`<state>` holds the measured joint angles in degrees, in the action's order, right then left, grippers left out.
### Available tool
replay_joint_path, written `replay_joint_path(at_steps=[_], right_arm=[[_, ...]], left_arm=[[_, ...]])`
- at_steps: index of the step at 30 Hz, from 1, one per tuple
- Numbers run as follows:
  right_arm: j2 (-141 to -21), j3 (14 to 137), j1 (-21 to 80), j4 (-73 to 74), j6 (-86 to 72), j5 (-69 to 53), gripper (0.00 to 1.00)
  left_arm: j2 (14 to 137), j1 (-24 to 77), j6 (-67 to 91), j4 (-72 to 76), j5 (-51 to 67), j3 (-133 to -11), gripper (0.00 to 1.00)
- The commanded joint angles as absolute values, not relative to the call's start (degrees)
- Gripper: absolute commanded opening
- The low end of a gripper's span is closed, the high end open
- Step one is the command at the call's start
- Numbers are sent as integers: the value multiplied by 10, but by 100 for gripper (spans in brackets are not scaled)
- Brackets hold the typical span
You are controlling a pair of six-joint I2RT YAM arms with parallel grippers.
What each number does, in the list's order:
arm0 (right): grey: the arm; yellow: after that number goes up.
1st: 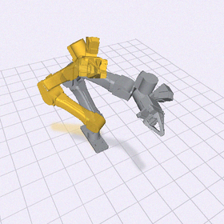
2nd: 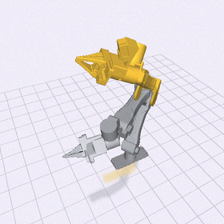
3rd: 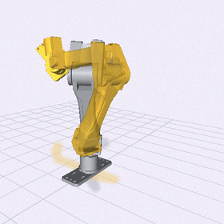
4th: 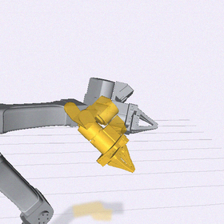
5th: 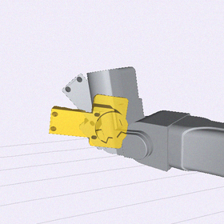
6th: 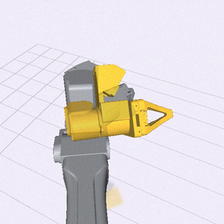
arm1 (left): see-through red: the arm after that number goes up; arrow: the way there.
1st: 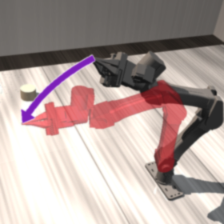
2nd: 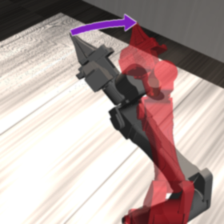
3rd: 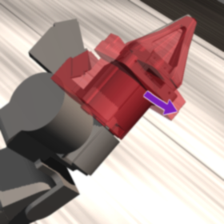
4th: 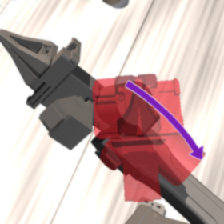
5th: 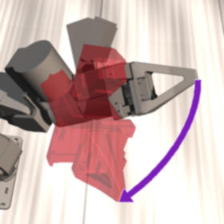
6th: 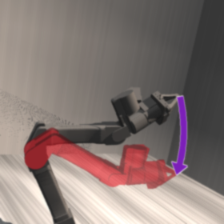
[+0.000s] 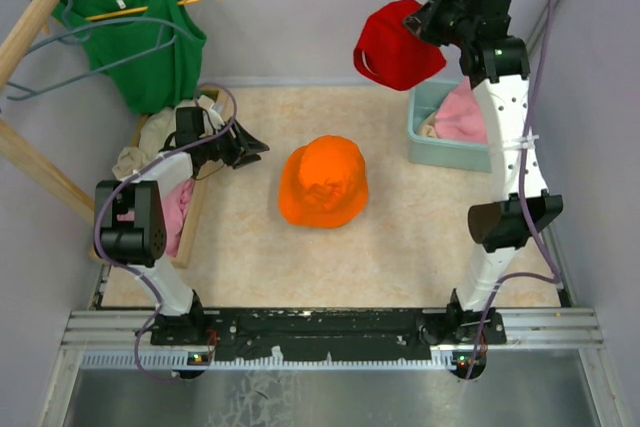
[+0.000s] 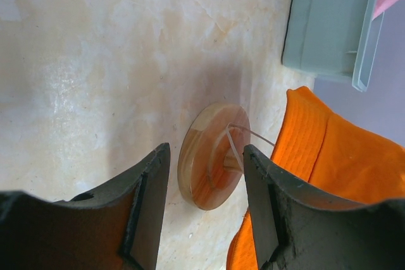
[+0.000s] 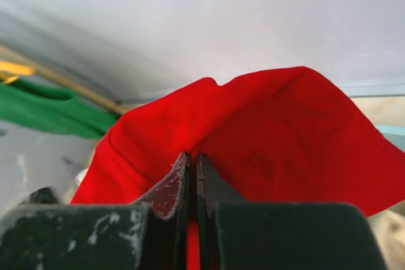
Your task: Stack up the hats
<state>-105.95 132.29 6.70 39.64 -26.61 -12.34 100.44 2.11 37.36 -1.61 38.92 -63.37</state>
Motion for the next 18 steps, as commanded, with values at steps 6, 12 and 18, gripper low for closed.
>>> replay_joint_path(at_steps=[6,12,18], right_arm=[[-1104,1328,106,308,-387,-244,0],[-1100,1284,120,224,-456,-265,0],[-1083,1225,128,114,-520,-292,0]], left_arm=[[876,17,438,54,424,-619,57],[809,17,528,89,424,-670,61],[818,39,823,351,443,-627,63]])
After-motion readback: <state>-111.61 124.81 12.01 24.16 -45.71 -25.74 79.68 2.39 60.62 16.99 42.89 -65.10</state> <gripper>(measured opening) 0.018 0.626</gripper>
